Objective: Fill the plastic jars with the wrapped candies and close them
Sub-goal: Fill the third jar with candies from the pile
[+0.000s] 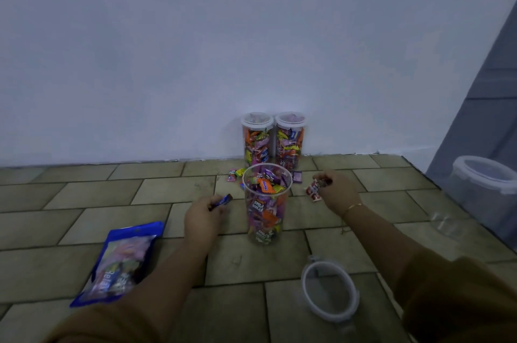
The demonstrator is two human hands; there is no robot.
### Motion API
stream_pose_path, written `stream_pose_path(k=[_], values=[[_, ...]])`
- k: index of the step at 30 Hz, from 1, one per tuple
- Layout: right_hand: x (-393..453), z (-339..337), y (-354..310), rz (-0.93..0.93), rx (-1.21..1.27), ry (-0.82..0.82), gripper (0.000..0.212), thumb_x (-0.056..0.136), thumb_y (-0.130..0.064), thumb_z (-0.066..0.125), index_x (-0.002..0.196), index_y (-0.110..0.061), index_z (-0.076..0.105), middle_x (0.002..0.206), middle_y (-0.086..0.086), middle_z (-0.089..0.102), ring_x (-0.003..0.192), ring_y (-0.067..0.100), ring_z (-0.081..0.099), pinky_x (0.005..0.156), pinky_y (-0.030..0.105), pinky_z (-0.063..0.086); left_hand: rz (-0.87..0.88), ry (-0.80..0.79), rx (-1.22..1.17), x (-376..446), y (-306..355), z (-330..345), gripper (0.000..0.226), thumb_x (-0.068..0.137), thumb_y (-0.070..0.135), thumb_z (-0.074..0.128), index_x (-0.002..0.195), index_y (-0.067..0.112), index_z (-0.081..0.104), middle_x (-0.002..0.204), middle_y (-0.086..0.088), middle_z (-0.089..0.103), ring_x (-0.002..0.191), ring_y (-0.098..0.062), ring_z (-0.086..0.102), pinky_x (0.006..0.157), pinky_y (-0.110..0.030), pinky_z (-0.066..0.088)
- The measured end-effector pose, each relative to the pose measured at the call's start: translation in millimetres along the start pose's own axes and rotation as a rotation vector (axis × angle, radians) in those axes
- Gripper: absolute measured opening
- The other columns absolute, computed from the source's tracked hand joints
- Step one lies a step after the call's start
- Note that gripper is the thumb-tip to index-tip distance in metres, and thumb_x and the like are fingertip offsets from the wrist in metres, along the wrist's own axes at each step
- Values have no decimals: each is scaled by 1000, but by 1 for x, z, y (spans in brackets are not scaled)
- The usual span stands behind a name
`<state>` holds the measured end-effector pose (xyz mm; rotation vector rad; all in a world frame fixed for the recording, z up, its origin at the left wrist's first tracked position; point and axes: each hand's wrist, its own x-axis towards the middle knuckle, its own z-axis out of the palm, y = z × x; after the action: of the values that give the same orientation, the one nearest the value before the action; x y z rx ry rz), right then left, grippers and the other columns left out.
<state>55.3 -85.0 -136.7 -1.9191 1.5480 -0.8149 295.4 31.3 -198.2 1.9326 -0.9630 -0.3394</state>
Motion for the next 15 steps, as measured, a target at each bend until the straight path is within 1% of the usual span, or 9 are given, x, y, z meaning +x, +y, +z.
stream_pose_path(k=[2, 4, 6, 7, 8, 9, 11, 13, 15], values=[[-6, -7, -11, 10, 125, 39, 28, 81, 4, 56, 104, -8, 67, 97, 12, 64, 89, 22, 57, 77, 27, 45, -160, 68, -193, -1, 8, -4, 27, 85, 15, 67, 112, 13, 69, 104, -9, 71, 97, -25, 64, 84, -33, 47], [-14, -15, -23, 8, 238, 74, 29, 79, 8, 58, 101, -8, 67, 88, 8, 61, 81, 20, 55, 70, 28, 45, -217, 108, -392, -3, 20, -11, 28, 83, 14, 70, 111, 10, 69, 95, -12, 72, 87, -25, 66, 81, -34, 50], [-17, -20, -34, -32, 316, 97, 29, 77, 11, 60, 96, -10, 67, 82, 5, 60, 77, 19, 55, 62, 25, 45, -205, 135, -506, -3, 36, -18, 28, 83, 12, 70, 111, 7, 67, 78, -4, 68, 67, -10, 61, 69, -25, 50], [-20, -22, -41, -49, 338, 102, 30, 76, 11, 60, 93, -12, 66, 83, 4, 61, 78, 19, 55, 60, 23, 45, -179, 147, -537, -5, 47, -22, 28, 83, 12, 70, 111, 7, 67, 73, 1, 64, 60, -2, 57, 62, -17, 48], [-22, -24, -47, -59, 351, 99, 31, 76, 12, 60, 92, -15, 65, 86, 4, 61, 79, 18, 56, 59, 21, 44, -144, 161, -570, -6, 59, -26, 29, 84, 11, 69, 112, 9, 66, 74, 2, 64, 57, 3, 55, 57, -10, 46], [-25, -25, -54, -68, 352, 90, 33, 76, 12, 60, 94, -15, 65, 90, 5, 62, 82, 17, 56, 58, 20, 44, -111, 167, -601, -7, 71, -29, 31, 84, 12, 69, 115, 9, 65, 82, 0, 66, 61, 4, 55, 57, -9, 45], [-29, -26, -69, -89, 340, 63, 35, 77, 12, 57, 99, -13, 66, 92, 4, 61, 84, 17, 57, 60, 19, 46, -61, 161, -649, -9, 95, -34, 34, 85, 13, 69, 118, 9, 64, 100, -3, 67, 76, -3, 59, 66, -14, 45], [-32, -25, -83, -121, 320, 37, 36, 79, 11, 54, 102, -14, 66, 96, 3, 63, 84, 18, 59, 67, 26, 54, -28, 143, -675, -10, 112, -35, 34, 85, 15, 69, 118, 10, 64, 104, -2, 66, 87, -10, 61, 66, -14, 45], [-34, -21, -93, -163, 282, 15, 37, 78, 11, 53, 101, -15, 66, 105, 4, 64, 89, 21, 61, 76, 35, 56, 1, 118, -666, -13, 124, -32, 31, 85, 17, 69, 115, 12, 65, 102, -1, 67, 90, -12, 62, 63, -14, 45]])
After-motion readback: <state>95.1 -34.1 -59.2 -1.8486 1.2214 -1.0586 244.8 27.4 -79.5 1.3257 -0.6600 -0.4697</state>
